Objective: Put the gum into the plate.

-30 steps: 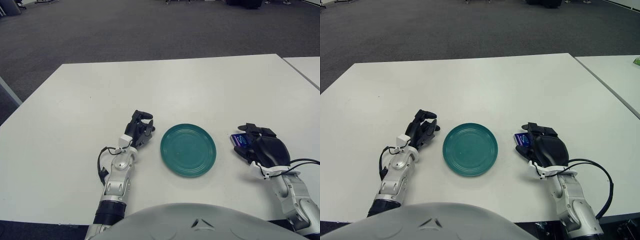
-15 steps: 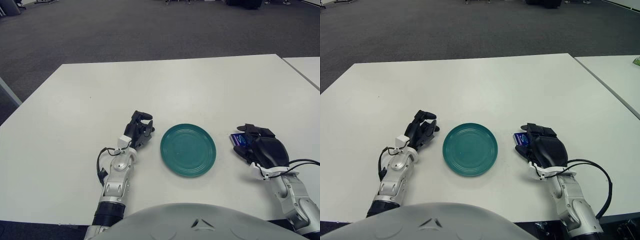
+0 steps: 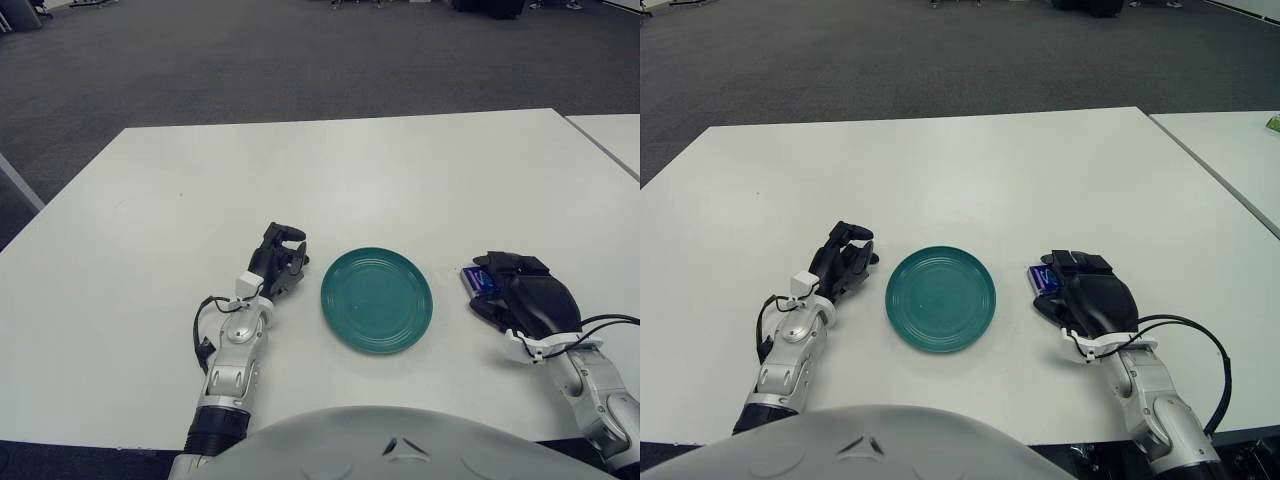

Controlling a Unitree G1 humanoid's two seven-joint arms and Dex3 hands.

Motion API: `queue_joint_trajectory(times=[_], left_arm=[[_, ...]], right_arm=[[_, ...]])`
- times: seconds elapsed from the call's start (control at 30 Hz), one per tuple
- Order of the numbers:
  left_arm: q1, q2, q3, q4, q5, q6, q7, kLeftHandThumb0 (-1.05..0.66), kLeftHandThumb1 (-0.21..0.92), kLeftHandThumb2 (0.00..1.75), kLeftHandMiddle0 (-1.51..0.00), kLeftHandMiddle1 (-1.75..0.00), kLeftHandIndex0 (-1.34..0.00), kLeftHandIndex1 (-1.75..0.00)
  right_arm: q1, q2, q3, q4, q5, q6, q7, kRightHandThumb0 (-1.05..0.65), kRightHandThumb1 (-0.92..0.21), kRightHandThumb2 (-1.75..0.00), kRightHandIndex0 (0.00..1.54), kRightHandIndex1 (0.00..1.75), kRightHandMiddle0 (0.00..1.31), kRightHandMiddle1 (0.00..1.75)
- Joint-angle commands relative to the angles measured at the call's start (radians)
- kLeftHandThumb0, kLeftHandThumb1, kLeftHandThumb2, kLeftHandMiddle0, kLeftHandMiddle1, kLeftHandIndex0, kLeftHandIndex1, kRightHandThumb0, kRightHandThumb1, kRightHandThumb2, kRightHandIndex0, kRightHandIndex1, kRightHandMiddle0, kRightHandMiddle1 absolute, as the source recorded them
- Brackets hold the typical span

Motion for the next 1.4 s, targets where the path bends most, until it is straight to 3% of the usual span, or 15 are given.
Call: queue_joint_trajectory(times=[0.0,0.47,0.9,1.07,1.13,1.17,1.23,1.37], left_arm=[[0.014,0.006,0.000,0.009,0.008,0.025,0.009,-0.36,0.92,0.52,-0.36,-1.58,-0.20,-1.75],[0.011,-0.002,0.001,0.015,-0.011,0.017,-0.002,-0.36,0.92,0.52,-0.36,-1.59,-0.20,-1.75],[0.006,0.001,0.009,0.018,-0.022,0.023,-0.001,-0.36,0.92,0.52,-0.35,-1.60,-0.20,-1.75],[0.007,0.004,0.011,0.021,-0.024,0.027,-0.004,-0.36,0.92,0.52,-0.35,-1.60,-0.20,-1.75],[0.003,0.004,0.014,0.028,-0.028,0.027,-0.006,-0.36,0.92,0.52,-0.36,-1.57,-0.20,-1.75],[0.001,0.003,0.016,0.032,-0.033,0.025,-0.007,-0.36,0.92,0.52,-0.37,-1.57,-0.20,-1.75],[-0.001,0.002,0.018,0.036,-0.038,0.020,-0.010,-0.36,0.92,0.52,-0.38,-1.57,-0.20,-1.75],[0.000,0.005,0.018,0.035,-0.040,0.017,-0.012,-0.36,0.92,0.52,-0.39,-1.59,-0.20,-1.75]], right_arm=[[0.019,-0.019,0.030,0.035,-0.009,-0.014,0.039,-0.87,-0.92,-0.57,0.37,0.31,0.00,0.93],[0.018,-0.059,0.065,0.068,-0.020,-0.045,0.042,-0.86,-0.92,-0.58,0.38,0.32,0.00,0.86],[-0.003,-0.052,0.084,0.099,-0.012,-0.065,0.028,-0.83,-0.92,-0.55,0.42,0.37,0.00,0.92],[-0.006,-0.039,0.084,0.108,-0.007,-0.067,-0.006,-0.80,-0.92,-0.54,0.37,0.89,0.00,1.31],[-0.009,-0.031,0.083,0.115,-0.009,-0.070,-0.033,-0.76,-0.92,-0.54,0.46,1.31,0.05,1.57],[-0.010,-0.025,0.083,0.120,-0.016,-0.075,-0.066,-0.75,-0.92,-0.54,0.48,1.40,0.09,1.60],[-0.011,-0.016,0.084,0.128,-0.025,-0.082,-0.115,-0.71,-0.92,-0.54,0.62,1.60,0.32,1.69],[-0.011,-0.010,0.090,0.141,-0.029,-0.091,-0.172,-0.66,-0.92,-0.58,0.84,1.72,0.63,1.73]])
